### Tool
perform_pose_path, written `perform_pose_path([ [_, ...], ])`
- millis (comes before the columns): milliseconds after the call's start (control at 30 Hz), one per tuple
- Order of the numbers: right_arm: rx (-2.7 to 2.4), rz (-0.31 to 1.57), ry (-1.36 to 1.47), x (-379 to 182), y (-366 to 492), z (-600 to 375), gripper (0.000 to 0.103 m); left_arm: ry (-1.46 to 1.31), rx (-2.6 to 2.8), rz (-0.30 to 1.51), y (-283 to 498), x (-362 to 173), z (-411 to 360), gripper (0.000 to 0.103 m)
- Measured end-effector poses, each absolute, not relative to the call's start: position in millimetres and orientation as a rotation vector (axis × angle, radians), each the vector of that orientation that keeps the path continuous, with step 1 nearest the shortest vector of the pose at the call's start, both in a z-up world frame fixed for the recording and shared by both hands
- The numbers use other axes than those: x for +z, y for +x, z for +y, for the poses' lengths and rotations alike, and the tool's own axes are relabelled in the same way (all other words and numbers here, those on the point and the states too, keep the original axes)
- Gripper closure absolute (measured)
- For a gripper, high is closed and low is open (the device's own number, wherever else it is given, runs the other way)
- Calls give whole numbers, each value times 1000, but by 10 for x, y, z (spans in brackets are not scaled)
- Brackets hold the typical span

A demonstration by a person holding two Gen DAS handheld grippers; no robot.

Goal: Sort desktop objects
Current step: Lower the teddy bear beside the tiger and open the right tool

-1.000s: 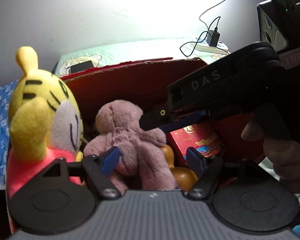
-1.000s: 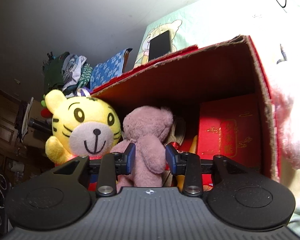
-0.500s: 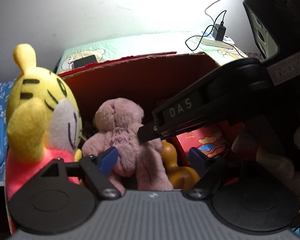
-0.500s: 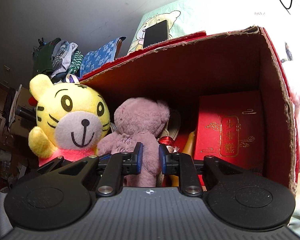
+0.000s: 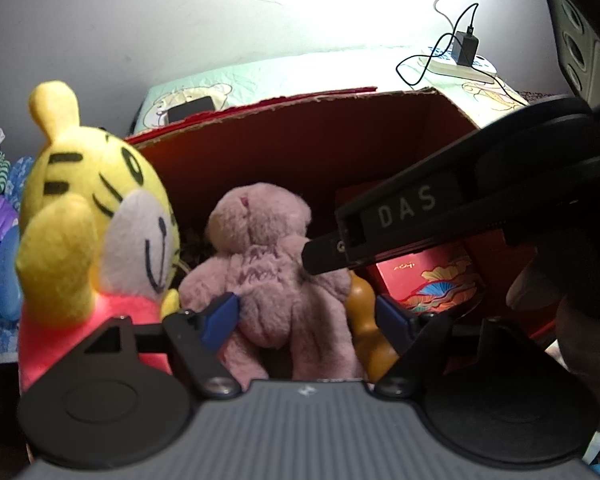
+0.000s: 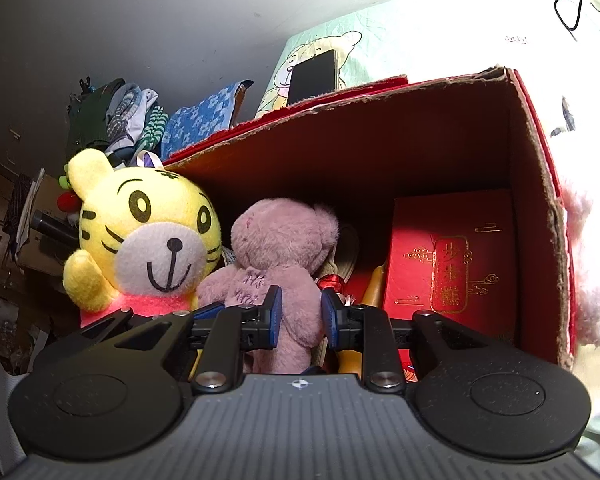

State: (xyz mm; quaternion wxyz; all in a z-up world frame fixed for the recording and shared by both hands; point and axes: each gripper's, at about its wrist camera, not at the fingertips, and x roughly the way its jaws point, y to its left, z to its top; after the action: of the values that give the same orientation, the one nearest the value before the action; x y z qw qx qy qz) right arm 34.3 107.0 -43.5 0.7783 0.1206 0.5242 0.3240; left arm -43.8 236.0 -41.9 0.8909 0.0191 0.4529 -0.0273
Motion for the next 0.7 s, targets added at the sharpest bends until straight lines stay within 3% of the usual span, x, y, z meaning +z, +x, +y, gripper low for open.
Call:
perform_pose_path([
  [700, 676, 1092, 189, -477, 162, 1125, 78, 32, -46, 945, -453, -426, 2379, 25],
])
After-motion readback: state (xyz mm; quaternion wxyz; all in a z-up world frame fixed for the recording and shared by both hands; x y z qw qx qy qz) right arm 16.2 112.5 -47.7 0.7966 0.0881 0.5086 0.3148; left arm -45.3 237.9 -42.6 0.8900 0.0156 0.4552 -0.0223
